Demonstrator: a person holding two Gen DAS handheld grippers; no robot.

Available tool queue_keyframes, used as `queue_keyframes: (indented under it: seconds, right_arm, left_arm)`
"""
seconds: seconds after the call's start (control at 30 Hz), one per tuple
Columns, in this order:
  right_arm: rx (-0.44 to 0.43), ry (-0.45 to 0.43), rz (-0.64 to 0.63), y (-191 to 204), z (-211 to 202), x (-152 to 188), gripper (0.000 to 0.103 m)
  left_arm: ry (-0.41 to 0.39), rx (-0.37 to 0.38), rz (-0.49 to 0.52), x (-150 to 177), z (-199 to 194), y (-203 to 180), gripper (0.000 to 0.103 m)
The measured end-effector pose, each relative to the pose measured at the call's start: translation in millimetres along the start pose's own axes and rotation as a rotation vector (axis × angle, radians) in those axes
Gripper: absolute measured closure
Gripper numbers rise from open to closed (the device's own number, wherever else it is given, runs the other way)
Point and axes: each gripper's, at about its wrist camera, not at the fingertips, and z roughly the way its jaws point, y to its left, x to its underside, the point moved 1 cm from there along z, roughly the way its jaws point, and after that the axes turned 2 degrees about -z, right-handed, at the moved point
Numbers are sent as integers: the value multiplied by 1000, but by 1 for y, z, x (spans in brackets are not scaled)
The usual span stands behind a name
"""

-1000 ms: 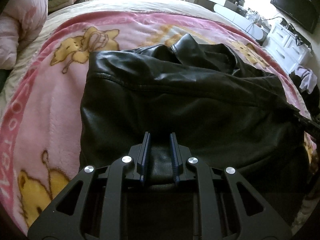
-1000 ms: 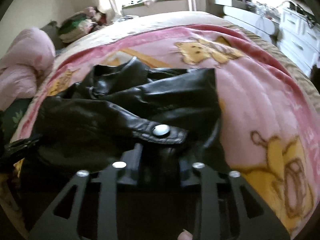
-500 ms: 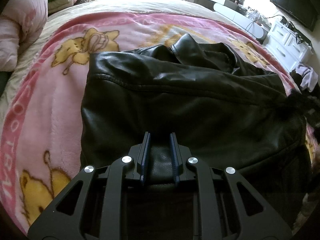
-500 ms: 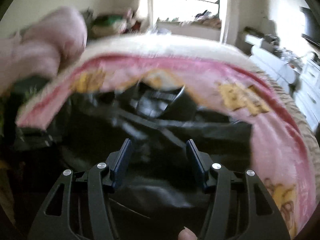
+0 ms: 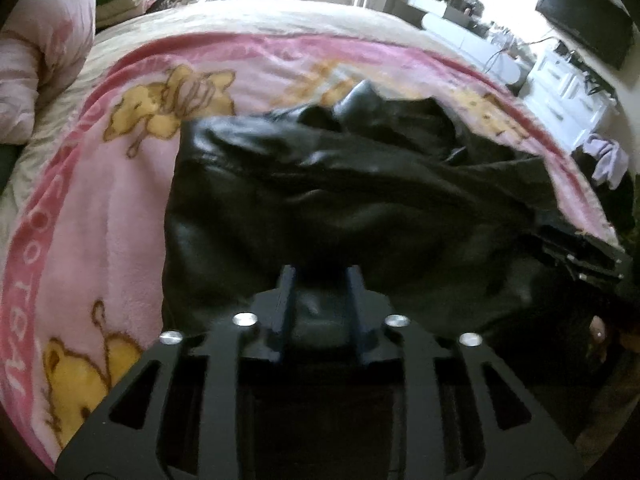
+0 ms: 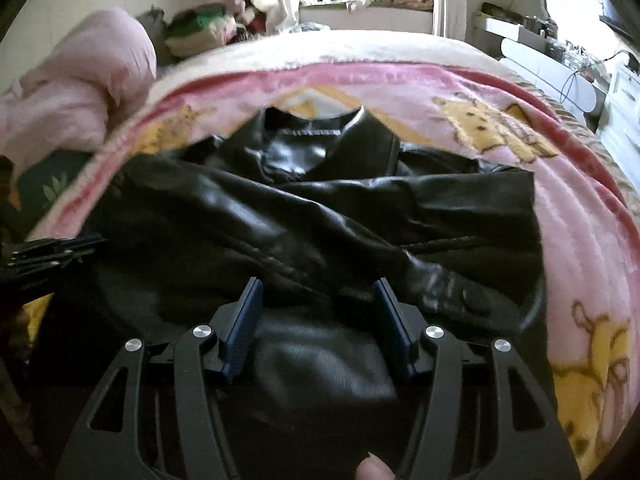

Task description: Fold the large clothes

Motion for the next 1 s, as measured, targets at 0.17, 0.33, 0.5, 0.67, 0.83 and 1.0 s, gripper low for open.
queue_keyframes:
  seconds: [0.17, 0.33, 0.5, 0.67, 0.83, 1.0]
  right_arm:
    - [-22, -20, -27, 10, -25, 9, 47]
    - [-53, -35, -19, 17, -38, 18, 45]
    - [-55, -34, -43, 25, -40, 22, 44]
    - [-57, -35, -46, 28, -39, 27, 44]
    - [-18, 53, -31, 23, -21, 37, 45]
    - [-34, 88, -7, 16, -10, 44, 45]
  left_arm:
    - [-41, -15, 56, 3, -18, -17, 60]
    - [-13, -8, 96, 19, -19, -31, 53]
    - [40, -55, 142, 37, -11, -38, 44]
    - [80, -78, 146, 43, 5, -38, 44]
    - [84, -75, 140, 44, 8, -37, 44]
    - [69, -84, 168, 45, 4, -43, 42]
